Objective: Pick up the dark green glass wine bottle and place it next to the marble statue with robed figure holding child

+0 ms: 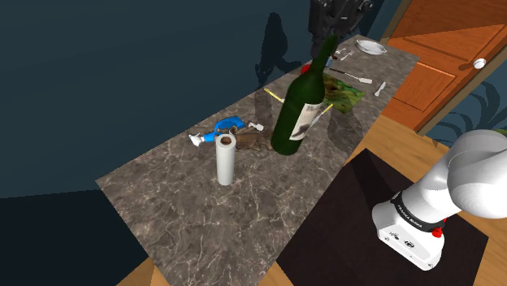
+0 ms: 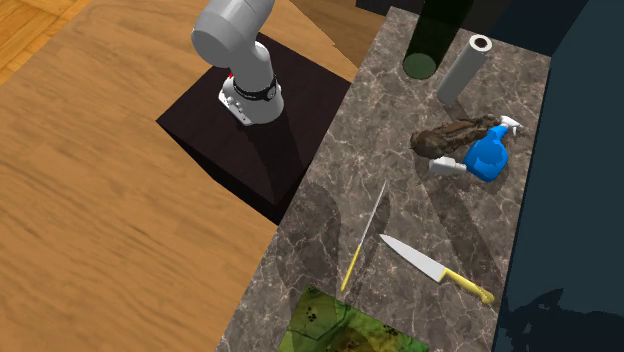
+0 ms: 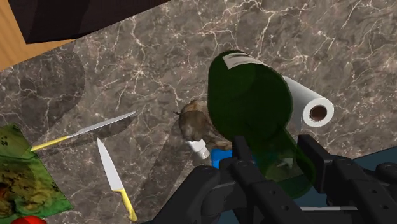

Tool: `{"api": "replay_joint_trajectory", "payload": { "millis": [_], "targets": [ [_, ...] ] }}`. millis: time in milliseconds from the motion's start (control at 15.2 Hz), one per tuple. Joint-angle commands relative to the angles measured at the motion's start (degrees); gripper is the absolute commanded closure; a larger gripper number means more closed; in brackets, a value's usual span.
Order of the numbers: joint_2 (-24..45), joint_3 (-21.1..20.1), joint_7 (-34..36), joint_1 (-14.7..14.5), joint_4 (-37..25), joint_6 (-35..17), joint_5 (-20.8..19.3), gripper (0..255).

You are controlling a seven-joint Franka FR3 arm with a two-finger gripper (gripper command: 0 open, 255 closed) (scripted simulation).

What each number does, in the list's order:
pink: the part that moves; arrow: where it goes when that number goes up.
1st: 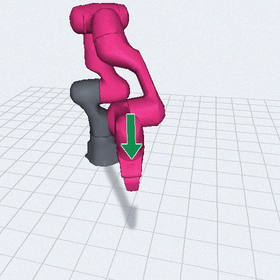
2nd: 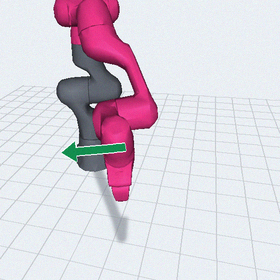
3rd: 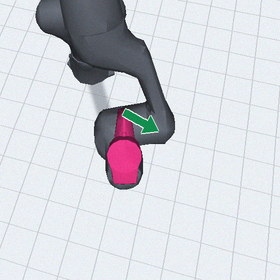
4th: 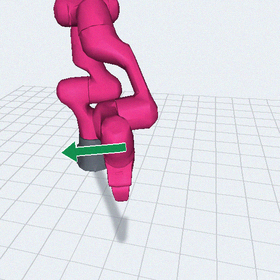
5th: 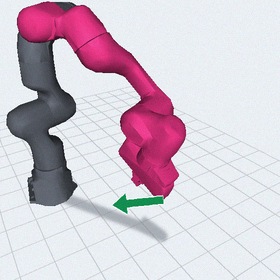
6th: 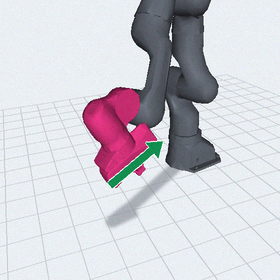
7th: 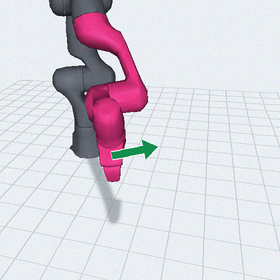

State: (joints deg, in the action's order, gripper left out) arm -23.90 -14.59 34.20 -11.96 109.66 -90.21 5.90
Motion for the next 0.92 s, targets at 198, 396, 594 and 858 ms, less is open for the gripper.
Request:
{"api": "replay_joint_trajectory", "payload": {
  "millis": [198, 396, 594, 858],
  "targets": [
    [4.8, -5.1, 6.4, -1.4, -0.9, -4.3, 0.1, 255],
    [4.3, -5.2, 6.2, -1.5, 1.9, -6.6, 0.3, 255],
    [3.9, -5.3, 6.1, -1.6, 4.5, -8.9, 0.5, 255],
    [3.6, -5.4, 6.0, -1.7, 7.9, -11.9, 0.7, 255]
  ]
}}
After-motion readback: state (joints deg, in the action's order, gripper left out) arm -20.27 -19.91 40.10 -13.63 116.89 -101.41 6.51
